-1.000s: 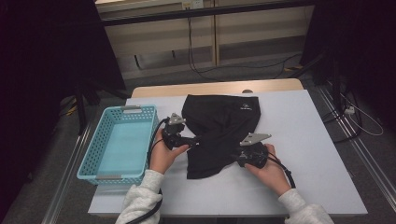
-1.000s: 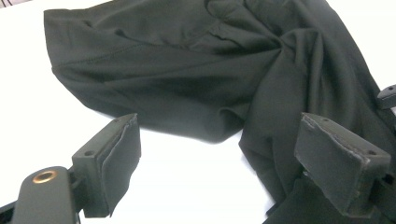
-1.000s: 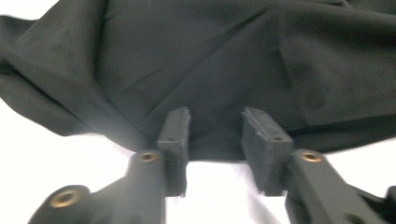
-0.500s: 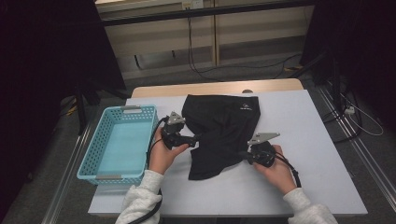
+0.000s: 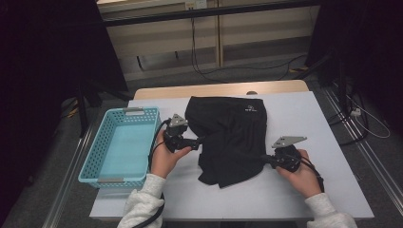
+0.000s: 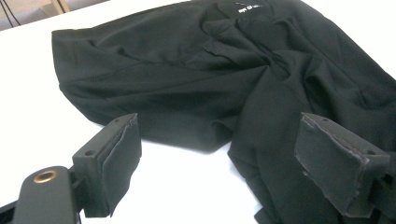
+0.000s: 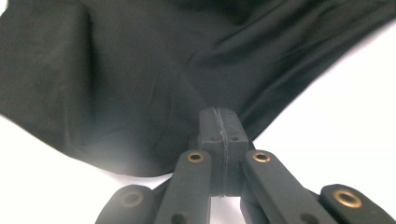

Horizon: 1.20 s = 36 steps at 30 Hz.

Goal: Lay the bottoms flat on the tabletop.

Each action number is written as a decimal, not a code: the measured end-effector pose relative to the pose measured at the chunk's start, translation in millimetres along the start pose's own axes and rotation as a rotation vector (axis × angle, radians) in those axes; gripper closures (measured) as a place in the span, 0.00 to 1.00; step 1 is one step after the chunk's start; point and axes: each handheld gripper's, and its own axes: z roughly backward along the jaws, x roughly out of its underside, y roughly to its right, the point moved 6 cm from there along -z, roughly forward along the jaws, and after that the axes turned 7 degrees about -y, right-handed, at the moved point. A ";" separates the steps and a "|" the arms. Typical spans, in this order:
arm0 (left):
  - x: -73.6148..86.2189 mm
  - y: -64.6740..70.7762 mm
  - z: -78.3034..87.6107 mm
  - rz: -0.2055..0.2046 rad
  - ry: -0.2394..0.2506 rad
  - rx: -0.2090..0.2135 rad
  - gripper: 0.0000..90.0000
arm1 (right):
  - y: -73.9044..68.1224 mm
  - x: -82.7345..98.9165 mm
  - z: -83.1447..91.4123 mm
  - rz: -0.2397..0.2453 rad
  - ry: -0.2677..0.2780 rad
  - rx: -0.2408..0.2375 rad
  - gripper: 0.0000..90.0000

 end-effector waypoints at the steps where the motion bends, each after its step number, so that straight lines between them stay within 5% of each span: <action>1: -0.1 0.6 0.5 -0.008 -0.002 0.001 0.17 | 2.4 1.5 1.7 0.002 -0.003 0.004 1.00; 9: -1.1 6.4 1.8 -0.018 0.000 0.009 0.17 | 27.9 16.7 19.4 -0.064 0.006 0.047 1.00; 18: -4.6 15.4 -1.8 -0.029 -0.001 0.030 0.17 | 44.4 24.3 26.0 -0.076 0.005 0.150 1.00; 31: -9.0 33.5 -15.9 -0.054 -0.018 0.080 0.18 | 22.8 16.9 25.0 -0.051 0.055 0.106 0.76; 36: -9.8 38.8 -30.5 -0.062 -0.021 0.051 0.20 | 9.9 10.1 22.3 -0.022 0.076 0.080 0.65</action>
